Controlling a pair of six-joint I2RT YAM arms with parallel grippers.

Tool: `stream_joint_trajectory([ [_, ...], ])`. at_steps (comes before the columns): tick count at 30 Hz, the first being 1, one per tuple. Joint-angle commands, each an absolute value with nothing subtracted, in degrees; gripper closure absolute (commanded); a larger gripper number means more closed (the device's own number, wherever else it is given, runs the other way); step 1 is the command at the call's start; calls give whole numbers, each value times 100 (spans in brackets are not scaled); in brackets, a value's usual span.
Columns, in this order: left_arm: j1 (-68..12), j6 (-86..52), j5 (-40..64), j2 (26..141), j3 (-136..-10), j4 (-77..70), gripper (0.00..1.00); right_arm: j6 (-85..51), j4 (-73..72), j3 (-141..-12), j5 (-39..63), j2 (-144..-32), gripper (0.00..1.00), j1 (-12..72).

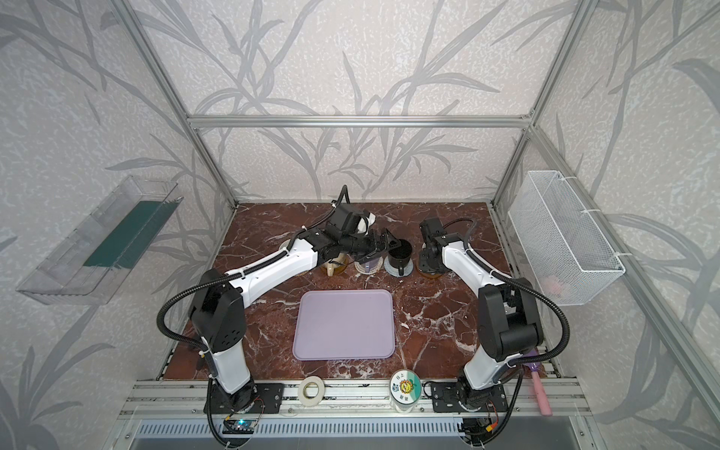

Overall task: Place cups on coasters
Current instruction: Place the cup on the coaster.

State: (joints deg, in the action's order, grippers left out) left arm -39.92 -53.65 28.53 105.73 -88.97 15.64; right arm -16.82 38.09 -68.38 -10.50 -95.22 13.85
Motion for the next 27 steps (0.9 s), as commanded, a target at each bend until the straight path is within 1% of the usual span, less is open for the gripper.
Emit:
stream_joint_trajectory([
  [1,-4020,-5432,2815,10344,-8845,1427,6,-1611,3950,-6799,-1169,-9517,76,1354],
  [12,-4025,-5437,2777,10314,-8843,1415,6,-1574,3920,-6813,-1204,-9475,74,1354],
  [13,-4025,-5432,2769,10309,-8838,1416,6,-1573,3927,-6819,-1240,-9470,73,1354],
  [14,-4028,-5432,2769,10309,-8824,1419,6,-1603,3955,-6813,-1292,-9474,67,1354],
  [16,-4026,-5440,2760,10301,-8824,1428,6,-1644,4003,-6842,-1279,-9484,52,1336],
  [17,-4026,-5440,2755,10296,-8826,1431,6,-1648,4004,-6842,-1280,-9475,47,1336],
  [19,-4026,-5410,2704,10258,-8803,1464,6,-1622,3984,-6810,-1248,-9408,40,1336],
  [23,-4025,-5274,2584,10180,-8780,1606,7,-1572,4166,-6886,-1181,-9218,32,1327],
  [25,-4031,-5174,2487,10147,-8804,1742,6,-1549,4257,-6946,-1068,-9052,24,1327],
  [27,-4026,-5058,2341,10061,-8759,1821,6,-1601,4357,-7017,-993,-8870,3,1327],
])
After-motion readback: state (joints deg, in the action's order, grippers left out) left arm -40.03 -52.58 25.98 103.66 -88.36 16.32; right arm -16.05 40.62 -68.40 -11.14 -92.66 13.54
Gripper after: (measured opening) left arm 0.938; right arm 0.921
